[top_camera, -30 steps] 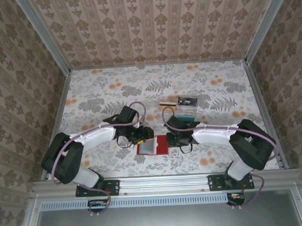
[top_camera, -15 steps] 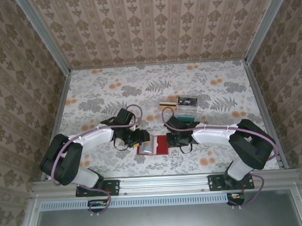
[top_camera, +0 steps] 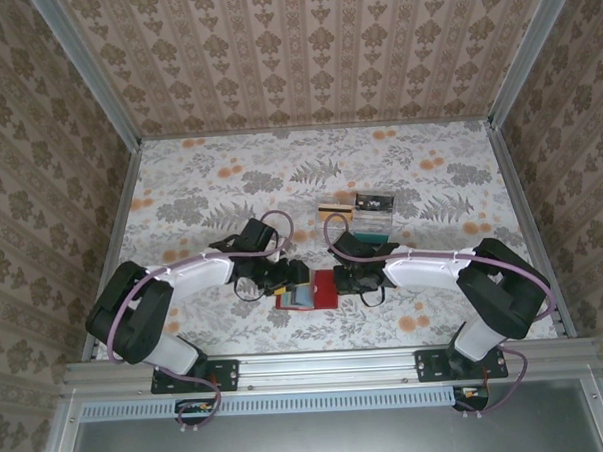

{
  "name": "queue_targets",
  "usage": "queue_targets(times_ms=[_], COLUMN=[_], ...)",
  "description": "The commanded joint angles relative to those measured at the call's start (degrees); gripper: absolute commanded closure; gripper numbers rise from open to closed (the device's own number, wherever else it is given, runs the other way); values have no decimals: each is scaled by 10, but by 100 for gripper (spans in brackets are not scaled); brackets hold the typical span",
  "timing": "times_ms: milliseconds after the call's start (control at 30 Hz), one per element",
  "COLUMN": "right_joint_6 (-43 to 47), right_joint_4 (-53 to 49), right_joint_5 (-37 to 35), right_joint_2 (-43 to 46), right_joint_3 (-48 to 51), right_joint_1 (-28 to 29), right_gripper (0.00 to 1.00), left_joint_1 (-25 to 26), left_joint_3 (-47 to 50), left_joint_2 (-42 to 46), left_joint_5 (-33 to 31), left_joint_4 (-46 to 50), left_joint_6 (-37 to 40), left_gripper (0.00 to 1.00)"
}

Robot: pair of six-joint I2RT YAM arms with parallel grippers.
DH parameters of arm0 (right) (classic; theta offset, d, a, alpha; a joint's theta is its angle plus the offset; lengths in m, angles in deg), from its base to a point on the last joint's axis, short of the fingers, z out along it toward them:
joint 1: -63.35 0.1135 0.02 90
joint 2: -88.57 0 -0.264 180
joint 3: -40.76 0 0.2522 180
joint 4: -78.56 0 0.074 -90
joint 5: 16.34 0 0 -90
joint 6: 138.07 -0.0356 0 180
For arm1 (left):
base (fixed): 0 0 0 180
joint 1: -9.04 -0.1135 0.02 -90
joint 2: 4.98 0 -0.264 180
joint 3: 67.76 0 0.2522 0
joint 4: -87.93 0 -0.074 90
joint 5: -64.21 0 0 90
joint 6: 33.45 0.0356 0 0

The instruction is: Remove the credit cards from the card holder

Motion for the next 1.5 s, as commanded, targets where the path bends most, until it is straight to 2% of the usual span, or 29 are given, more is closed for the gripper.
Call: queue_targets(times_ms=[0, 233, 467, 867, 1067, 1100, 1367, 1467], right_joint_6=[0, 0, -6, -29, -40, -43, -39, -34], right_joint_4=[4, 6, 9, -24, -19, -14, 30, 47], right_joint_5=[6, 3, -9, -45, -22, -20, -8, 1], right_joint_2=[-7, 3, 48, 237, 296, 303, 272, 244], right_joint_3=[-6, -3, 13, 87, 121, 126, 118, 101], right_joint_1=[1, 0, -15, -42, -34, -30, 15, 31], right_gripper=[86, 86, 81, 74, 73, 73, 77, 79], left_joint_1=[10, 18, 28, 71, 74, 73, 49, 40], left_joint_3=[-4, -16, -39, -130, -156, -157, -141, -127], left_joint_2=[-5, -10, -18, -118, -162, -166, -152, -127], left_joint_5=[46, 60, 69, 69, 37, 15, -55, -58], left_joint_4=[-39, -50, -57, -49, -4, 2, 23, 5], left_joint_6=[-10, -13, -11, -4, 0, 0, -12, -18], left_gripper=[29, 29, 31, 36, 39, 39, 41, 41])
